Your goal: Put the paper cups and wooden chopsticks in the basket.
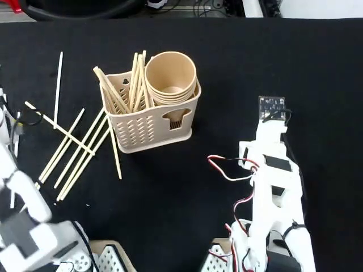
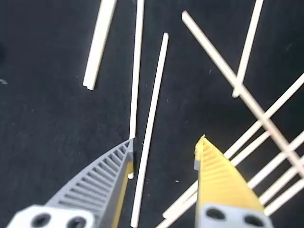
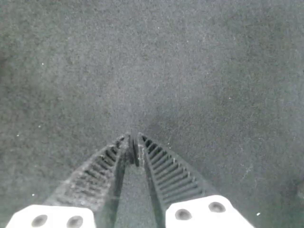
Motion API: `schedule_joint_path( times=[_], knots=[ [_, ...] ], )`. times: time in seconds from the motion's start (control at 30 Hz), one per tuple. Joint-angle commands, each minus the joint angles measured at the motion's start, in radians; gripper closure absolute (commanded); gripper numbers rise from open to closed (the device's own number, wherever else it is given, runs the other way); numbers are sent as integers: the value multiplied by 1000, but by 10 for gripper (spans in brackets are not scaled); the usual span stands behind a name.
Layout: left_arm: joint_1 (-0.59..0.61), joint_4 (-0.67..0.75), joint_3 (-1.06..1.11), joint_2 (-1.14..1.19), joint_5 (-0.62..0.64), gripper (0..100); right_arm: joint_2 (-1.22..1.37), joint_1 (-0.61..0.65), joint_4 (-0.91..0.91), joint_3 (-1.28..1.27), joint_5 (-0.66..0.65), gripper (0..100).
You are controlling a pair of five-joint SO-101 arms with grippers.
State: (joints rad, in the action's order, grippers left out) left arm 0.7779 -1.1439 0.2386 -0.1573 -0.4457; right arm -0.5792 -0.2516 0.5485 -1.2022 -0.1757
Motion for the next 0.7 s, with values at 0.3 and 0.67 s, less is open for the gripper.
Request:
schedule_joint_path(
  times=[0.3,0.67],
  knots=[
    [65,-3,-460,592,-138,786,-2,3,-9,2,-11,977],
    [59,-5,-736,953,-186,791,-2,3,-9,2,-11,977]
  ],
)
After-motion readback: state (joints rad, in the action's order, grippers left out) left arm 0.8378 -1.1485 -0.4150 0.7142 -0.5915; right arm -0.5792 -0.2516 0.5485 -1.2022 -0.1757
